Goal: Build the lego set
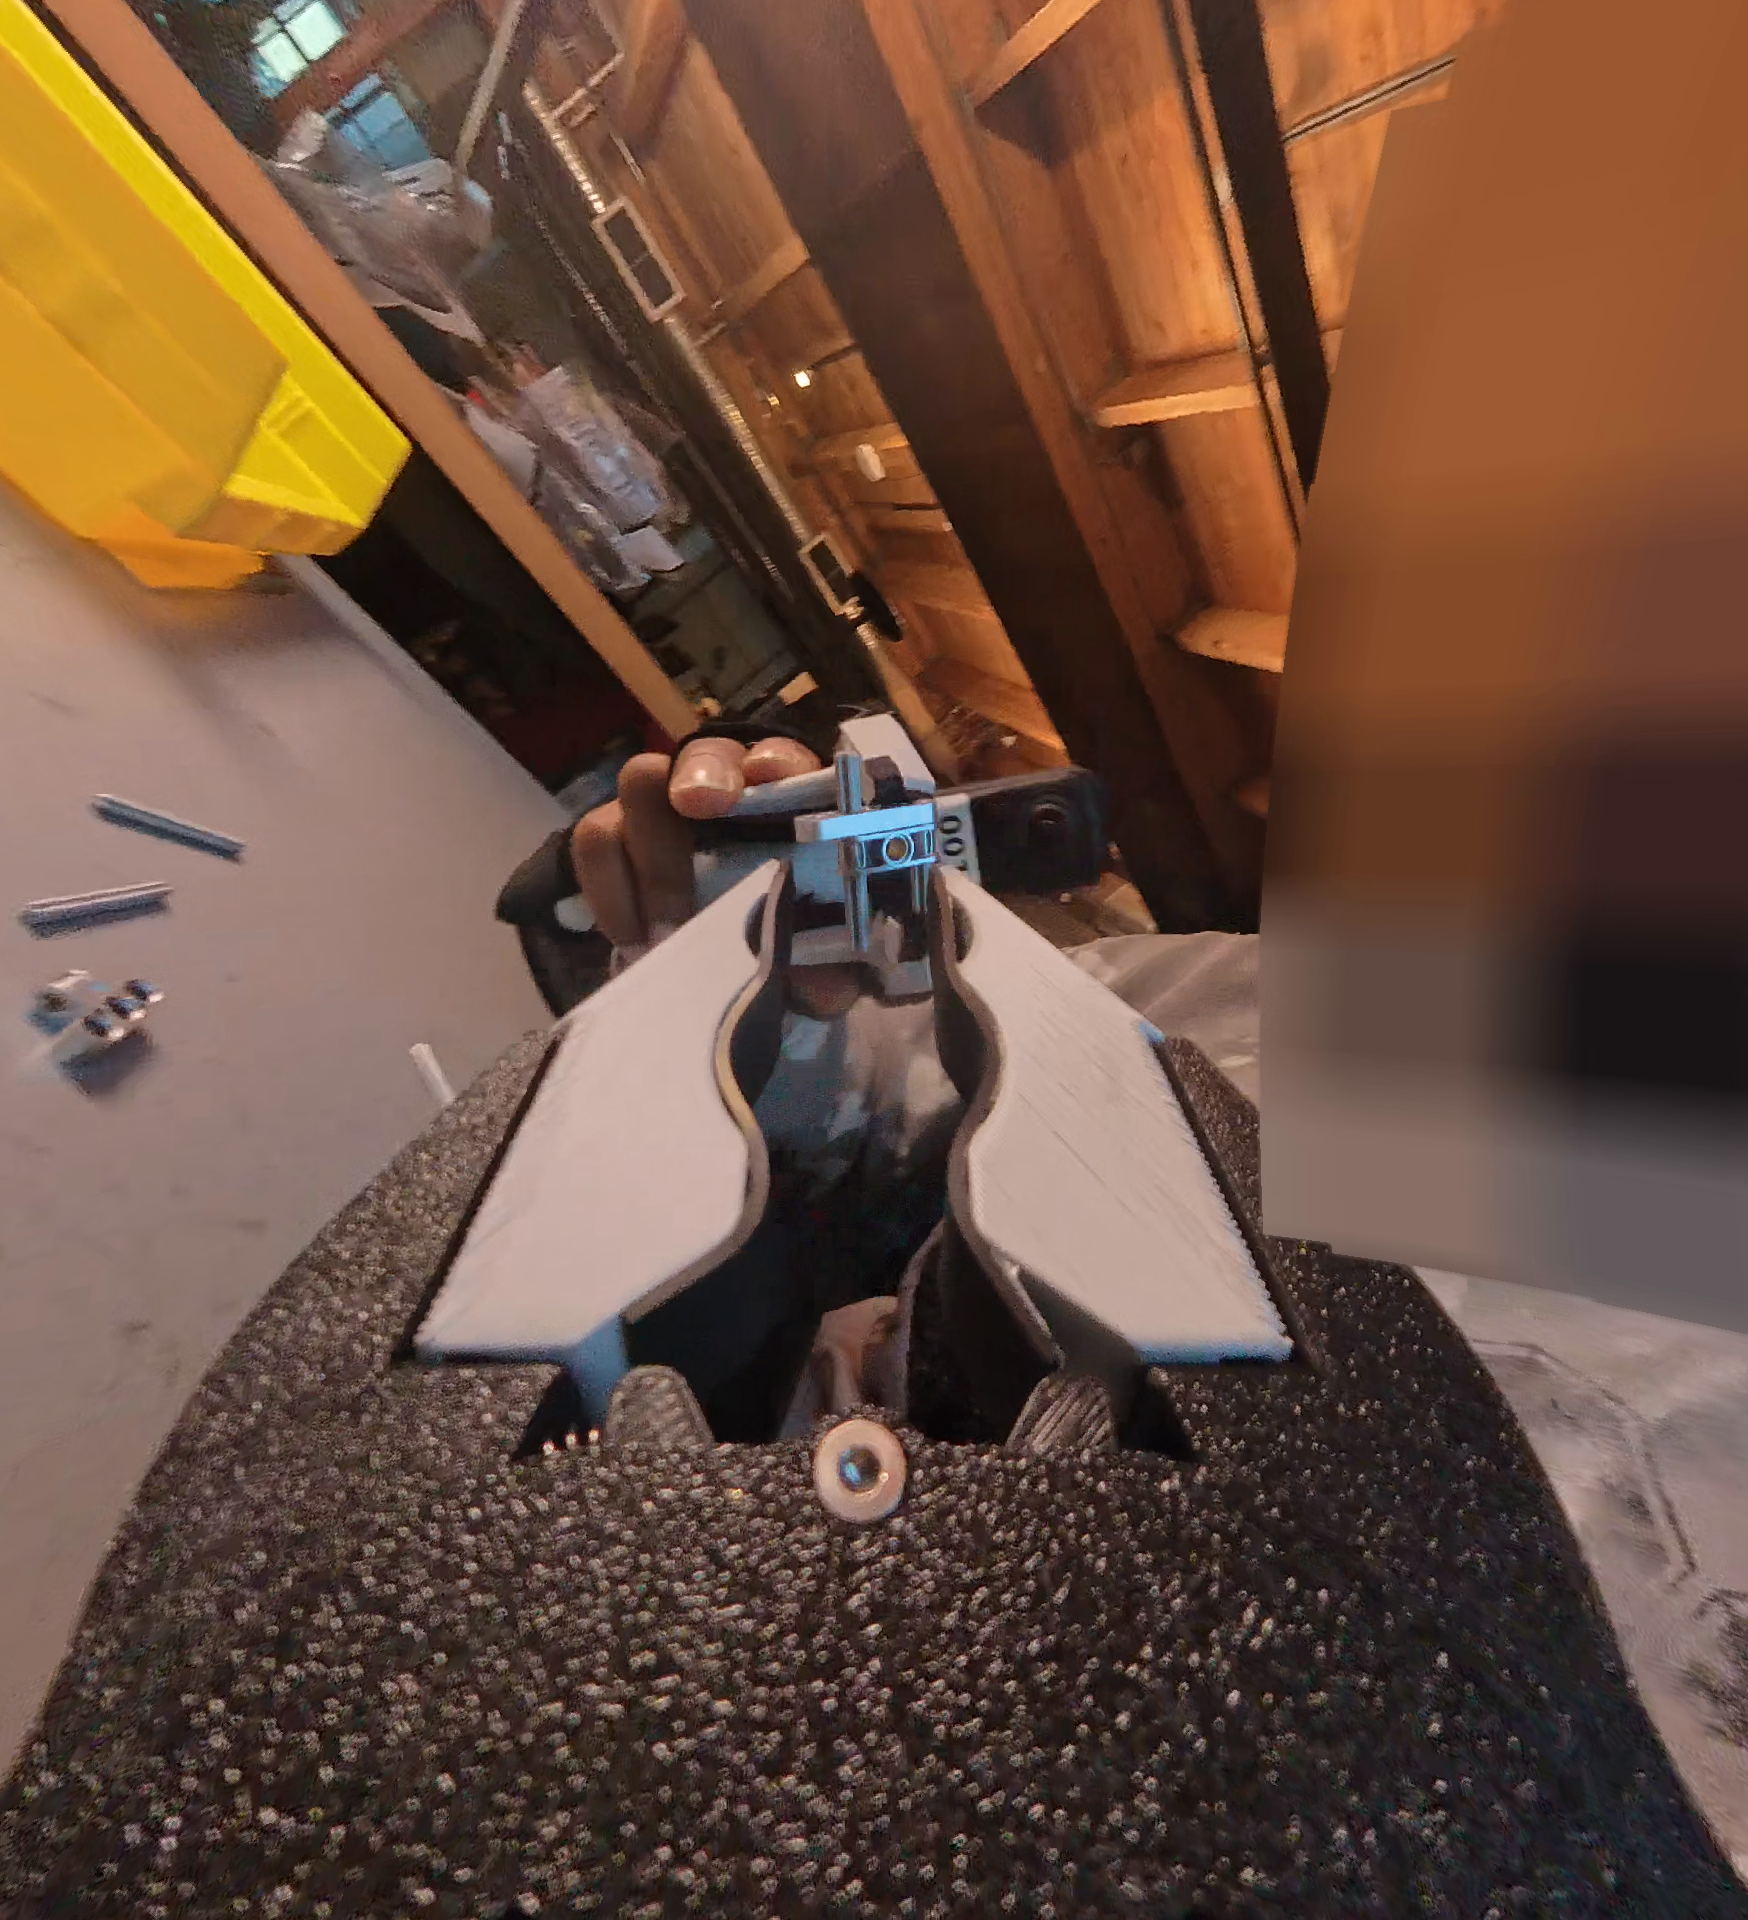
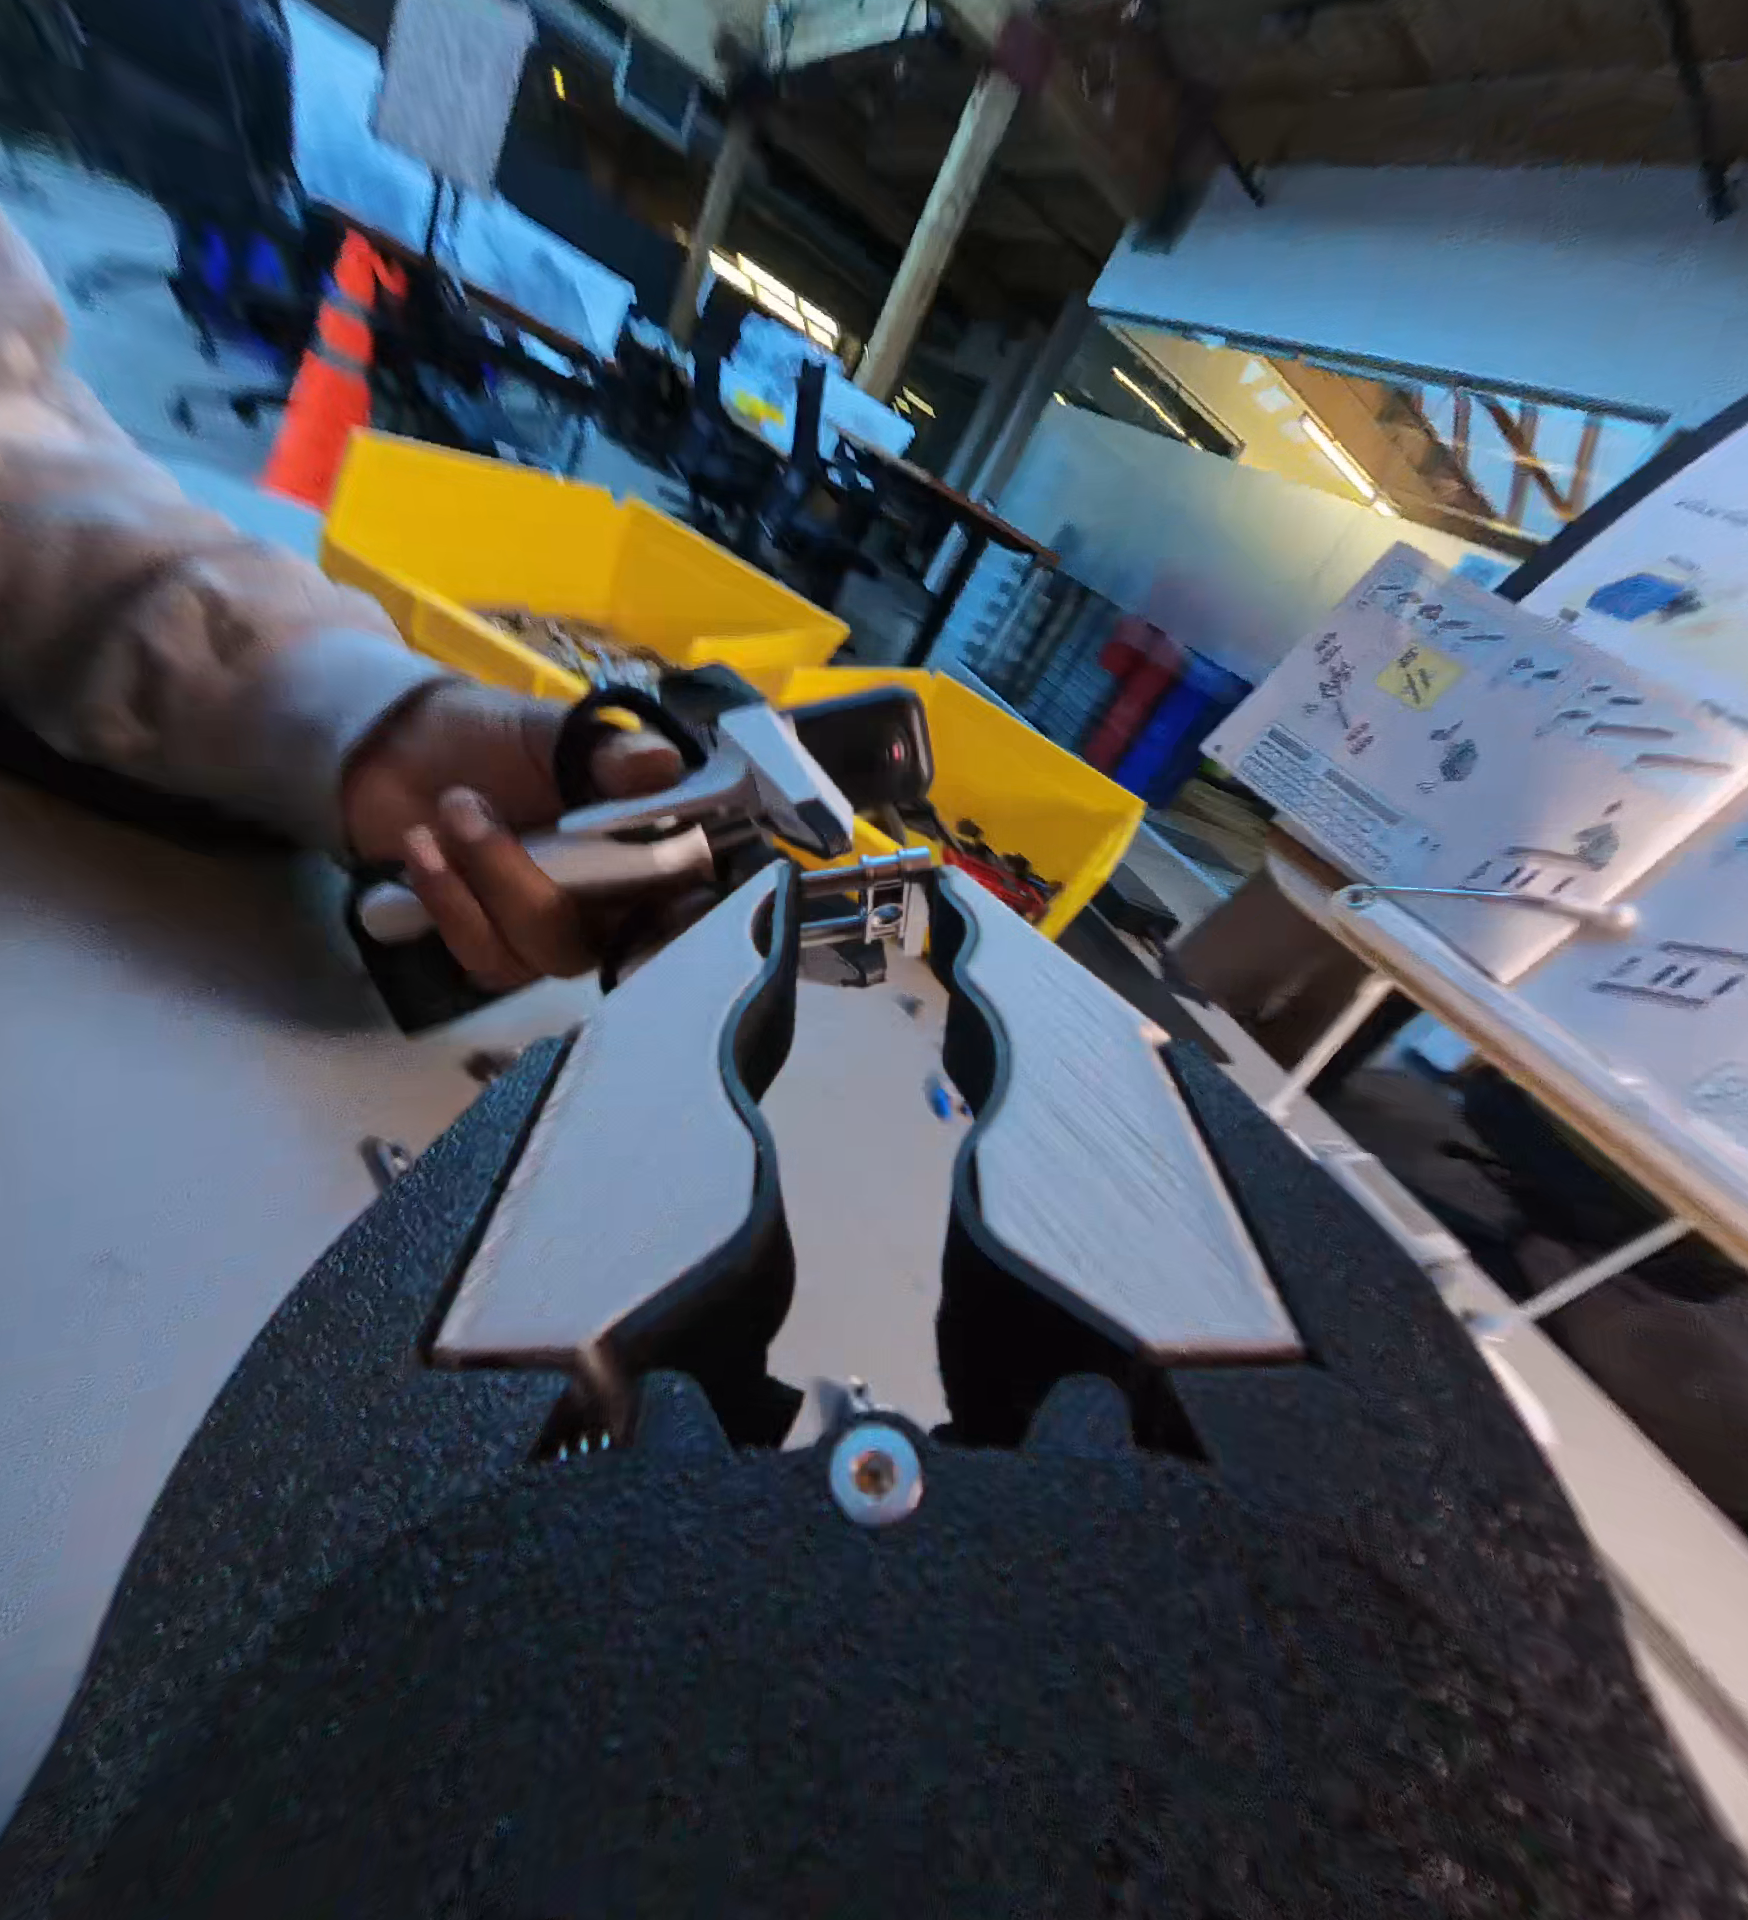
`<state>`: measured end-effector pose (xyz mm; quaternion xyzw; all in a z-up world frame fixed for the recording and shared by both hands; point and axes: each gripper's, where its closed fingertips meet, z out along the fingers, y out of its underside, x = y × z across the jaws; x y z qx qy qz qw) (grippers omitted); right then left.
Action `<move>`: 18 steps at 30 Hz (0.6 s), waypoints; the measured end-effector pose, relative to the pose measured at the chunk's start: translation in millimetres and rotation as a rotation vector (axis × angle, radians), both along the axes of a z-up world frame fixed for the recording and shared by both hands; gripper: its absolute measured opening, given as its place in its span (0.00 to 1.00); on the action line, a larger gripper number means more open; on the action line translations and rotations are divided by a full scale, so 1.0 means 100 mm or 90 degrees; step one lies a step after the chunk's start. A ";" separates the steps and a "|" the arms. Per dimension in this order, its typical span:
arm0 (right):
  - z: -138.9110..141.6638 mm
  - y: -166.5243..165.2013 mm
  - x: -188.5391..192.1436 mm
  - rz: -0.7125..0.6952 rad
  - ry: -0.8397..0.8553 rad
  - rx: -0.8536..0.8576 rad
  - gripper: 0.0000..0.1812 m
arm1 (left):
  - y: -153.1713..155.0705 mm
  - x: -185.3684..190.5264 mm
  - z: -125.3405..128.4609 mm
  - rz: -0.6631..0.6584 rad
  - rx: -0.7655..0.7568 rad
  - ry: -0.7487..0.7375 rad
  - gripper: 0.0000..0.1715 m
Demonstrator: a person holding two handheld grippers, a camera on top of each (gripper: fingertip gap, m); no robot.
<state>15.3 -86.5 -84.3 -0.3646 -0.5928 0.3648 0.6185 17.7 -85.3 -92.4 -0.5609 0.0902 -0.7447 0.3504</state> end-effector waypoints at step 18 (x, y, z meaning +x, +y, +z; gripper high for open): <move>-0.21 -0.15 -0.09 0.021 -0.059 0.051 0.12 | -0.17 0.11 -0.02 -0.034 0.063 0.065 0.03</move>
